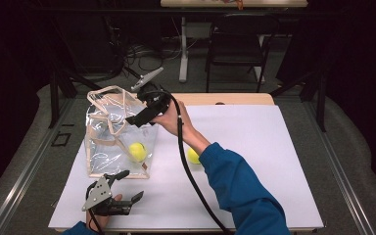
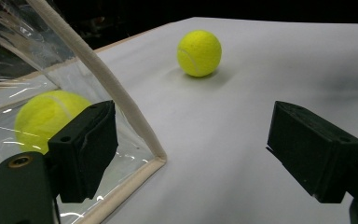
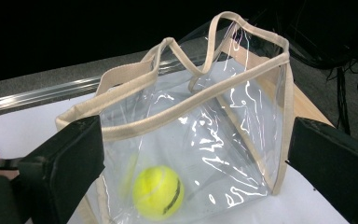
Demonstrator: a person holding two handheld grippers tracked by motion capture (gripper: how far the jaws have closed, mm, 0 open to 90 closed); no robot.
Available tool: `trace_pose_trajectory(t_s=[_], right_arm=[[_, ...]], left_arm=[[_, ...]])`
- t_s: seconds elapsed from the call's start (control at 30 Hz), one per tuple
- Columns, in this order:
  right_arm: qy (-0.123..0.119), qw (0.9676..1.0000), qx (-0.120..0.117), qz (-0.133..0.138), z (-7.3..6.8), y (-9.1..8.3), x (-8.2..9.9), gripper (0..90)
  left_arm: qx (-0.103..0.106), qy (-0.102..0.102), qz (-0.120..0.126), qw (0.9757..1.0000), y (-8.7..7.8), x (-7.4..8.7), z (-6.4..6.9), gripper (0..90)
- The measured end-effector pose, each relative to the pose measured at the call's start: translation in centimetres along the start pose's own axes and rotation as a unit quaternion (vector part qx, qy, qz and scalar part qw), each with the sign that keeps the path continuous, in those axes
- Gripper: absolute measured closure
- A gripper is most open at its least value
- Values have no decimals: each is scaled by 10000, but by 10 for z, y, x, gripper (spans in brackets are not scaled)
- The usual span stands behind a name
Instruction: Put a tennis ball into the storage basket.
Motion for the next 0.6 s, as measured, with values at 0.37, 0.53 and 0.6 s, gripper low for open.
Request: trace_pose_trajectory(t_s=[0.37,0.53,0.6], right_arm=[[34,10000,13,-10,6,-16,16,26],[68,10000,54,-36,10,-21,24,26],[84,9999,83,-51,13,-24,29,25]], left_arm=[[11,5,-28,10000,0,0,0,158],[13,3,-26,10000,0,0,0,158],[10,2,-27,10000,0,0,0,158]])
Point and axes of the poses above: each handheld gripper's, and its own axes: y roughly forward along the jaws, x roughly out of its underside, z roughly to its right, the point moved 4 cm from there along y, roughly forward along the jaws, and after that the axes turned 10 degrees about x, right-handed, at the moved point
